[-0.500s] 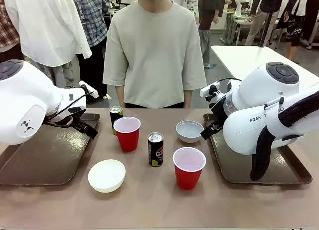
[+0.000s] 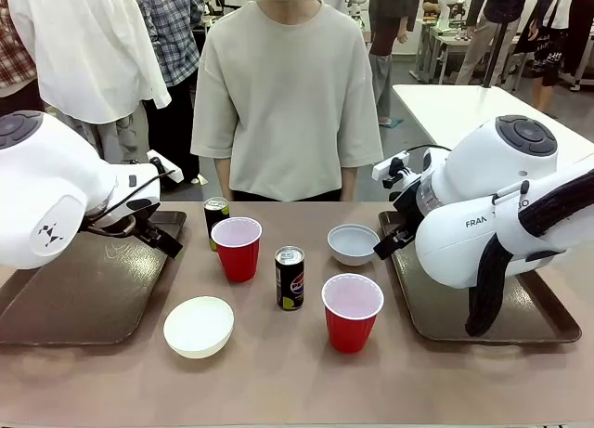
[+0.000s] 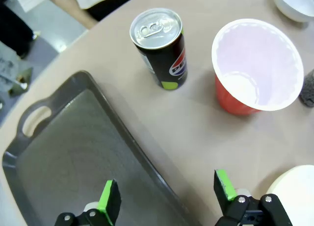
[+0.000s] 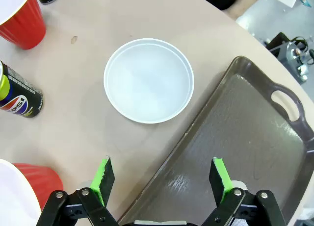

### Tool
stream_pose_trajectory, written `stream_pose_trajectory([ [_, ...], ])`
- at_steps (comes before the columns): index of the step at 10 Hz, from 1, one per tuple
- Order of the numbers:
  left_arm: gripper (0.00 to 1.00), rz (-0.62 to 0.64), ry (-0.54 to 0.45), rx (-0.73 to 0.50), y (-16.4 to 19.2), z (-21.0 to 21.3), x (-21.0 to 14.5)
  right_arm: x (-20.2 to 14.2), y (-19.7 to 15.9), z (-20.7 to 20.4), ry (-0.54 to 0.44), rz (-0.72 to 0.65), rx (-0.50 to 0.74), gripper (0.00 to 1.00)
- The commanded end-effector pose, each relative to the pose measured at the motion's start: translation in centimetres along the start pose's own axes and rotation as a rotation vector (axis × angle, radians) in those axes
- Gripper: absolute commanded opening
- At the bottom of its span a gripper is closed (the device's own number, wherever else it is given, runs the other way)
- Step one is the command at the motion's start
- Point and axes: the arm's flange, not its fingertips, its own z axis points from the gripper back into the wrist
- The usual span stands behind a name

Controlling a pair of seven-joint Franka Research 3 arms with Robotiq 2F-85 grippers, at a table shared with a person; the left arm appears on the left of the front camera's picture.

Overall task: Prepare tableware on both trays.
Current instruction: Pick up a Picnic Bowl from the table and place it on a Handle tray.

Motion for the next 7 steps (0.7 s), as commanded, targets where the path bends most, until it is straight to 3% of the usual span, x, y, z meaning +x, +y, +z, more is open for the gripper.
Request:
stream_pose_trajectory([
  [1,1.0,0.001,0.0,0.0,0.03,0.0,-0.01,0.0,0.01,0.0,0.0,0.0,0.0,1.0],
  [7,1.0,0.001,0.0,0.0,0.03,0.0,-0.01,0.0,0.01,0.0,0.0,0.0,0.0,1.0],
])
